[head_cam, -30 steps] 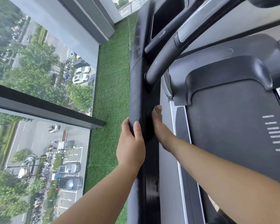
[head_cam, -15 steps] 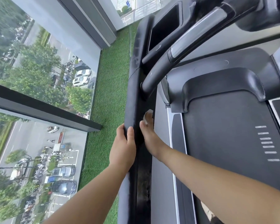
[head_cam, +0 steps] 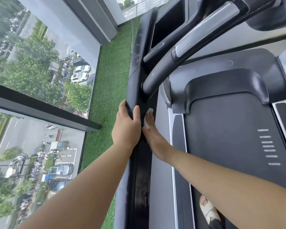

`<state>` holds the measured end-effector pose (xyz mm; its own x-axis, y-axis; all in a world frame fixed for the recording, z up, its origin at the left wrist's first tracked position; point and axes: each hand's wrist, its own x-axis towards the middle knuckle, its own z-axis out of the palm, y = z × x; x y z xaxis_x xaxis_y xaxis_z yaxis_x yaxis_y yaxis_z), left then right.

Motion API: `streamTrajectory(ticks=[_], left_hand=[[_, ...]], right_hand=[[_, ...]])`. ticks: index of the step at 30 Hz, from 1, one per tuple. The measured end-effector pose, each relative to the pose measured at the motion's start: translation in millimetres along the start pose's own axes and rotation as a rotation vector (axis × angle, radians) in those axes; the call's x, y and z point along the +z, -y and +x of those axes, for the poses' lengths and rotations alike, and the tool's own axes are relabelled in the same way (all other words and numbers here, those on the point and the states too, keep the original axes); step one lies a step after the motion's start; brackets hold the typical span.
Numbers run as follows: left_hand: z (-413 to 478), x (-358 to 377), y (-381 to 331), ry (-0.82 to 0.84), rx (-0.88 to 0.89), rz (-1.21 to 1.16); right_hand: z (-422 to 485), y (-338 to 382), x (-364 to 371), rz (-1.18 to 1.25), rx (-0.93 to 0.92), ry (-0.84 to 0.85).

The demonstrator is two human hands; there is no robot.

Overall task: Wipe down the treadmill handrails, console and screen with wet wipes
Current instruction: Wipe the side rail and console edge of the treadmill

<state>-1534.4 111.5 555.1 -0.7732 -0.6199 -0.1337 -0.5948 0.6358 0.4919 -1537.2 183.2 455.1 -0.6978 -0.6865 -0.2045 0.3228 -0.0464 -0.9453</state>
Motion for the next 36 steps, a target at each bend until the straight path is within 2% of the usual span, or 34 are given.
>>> streamTrajectory(ticks=[4,10,14,15,18,20,25,30,32,36], left_hand=[[1,1,0,-0.017,0.007,0.01],[0,0,1,-0.021,0.006,-0.001],[0,0,1,-0.022,0.008,-0.007],[0,0,0,-0.021,0.01,-0.008],[1,0,1,-0.015,0.012,-0.018],[2,1,1,-0.014,0.007,-0.015],[1,1,2,-0.012,0.009,-0.008],[2,1,2,-0.015,0.011,-0.015],[1,0,1,-0.015,0.01,-0.01],[0,0,0,-0.023,0.017,-0.001]], right_hand=[[18,3,-3,0.101,0.103,-0.112],[14,2,10,-0.03,-0.114,-0.119],[34,7,-7,0.094,0.053,-0.192],[35,9,-6,0.073,0.049,-0.2],[27,1,7,-0.079,-0.101,-0.15],[22,-3,4,-0.093,-0.161,-0.118],[37,11,-10,0.021,-0.041,-0.164],[16,-3,1,-0.059,-0.175,-0.072],[22,0,-9,0.009,-0.112,-0.078],[37,17,-14,0.113,0.032,-0.194]])
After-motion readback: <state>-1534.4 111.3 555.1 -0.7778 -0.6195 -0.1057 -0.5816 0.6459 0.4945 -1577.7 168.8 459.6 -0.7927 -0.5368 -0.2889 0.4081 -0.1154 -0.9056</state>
